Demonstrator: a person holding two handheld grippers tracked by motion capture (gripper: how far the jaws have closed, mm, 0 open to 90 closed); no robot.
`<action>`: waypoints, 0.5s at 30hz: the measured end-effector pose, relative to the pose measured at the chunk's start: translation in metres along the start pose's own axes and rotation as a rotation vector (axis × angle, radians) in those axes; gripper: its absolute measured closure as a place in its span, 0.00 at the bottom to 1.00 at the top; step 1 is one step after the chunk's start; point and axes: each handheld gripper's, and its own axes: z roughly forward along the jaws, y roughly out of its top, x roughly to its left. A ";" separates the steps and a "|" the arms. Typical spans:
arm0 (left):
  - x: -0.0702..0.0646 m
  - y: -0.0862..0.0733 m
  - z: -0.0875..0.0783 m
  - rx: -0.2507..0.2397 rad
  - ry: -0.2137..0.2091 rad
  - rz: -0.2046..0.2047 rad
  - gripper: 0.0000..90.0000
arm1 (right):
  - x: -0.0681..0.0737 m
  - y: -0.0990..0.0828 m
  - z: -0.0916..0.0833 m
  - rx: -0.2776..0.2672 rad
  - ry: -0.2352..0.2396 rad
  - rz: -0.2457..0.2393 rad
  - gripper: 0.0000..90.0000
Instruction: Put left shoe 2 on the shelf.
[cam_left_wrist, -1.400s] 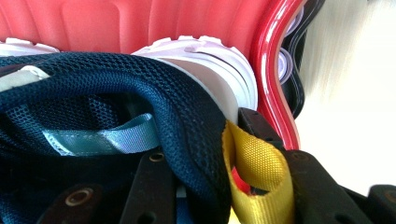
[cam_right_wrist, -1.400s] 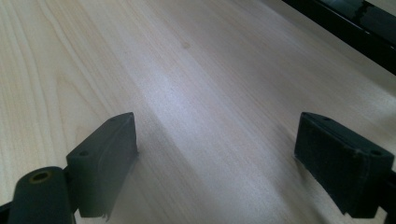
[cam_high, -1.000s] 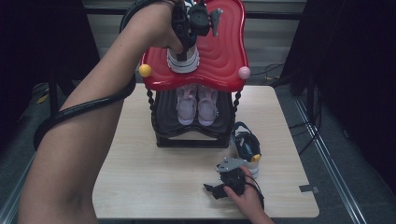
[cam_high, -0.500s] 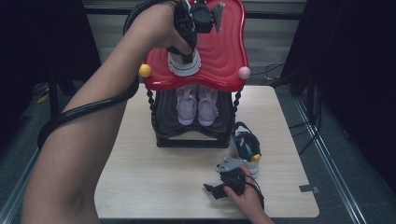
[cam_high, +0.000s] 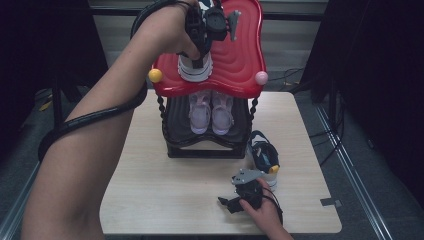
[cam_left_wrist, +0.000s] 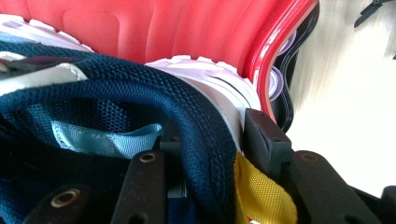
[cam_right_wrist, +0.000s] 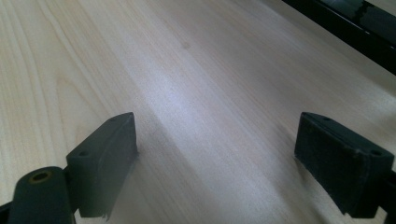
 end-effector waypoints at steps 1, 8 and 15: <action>0.000 0.000 0.000 -0.003 0.000 -0.004 0.69 | 0.000 0.000 0.000 0.000 0.001 0.001 0.14; 0.004 -0.002 -0.003 -0.035 0.010 -0.056 0.61 | 0.000 0.000 0.000 0.000 0.001 0.001 0.14; 0.007 -0.002 -0.006 -0.025 -0.011 -0.125 0.53 | 0.000 0.000 0.000 0.000 0.000 0.001 0.14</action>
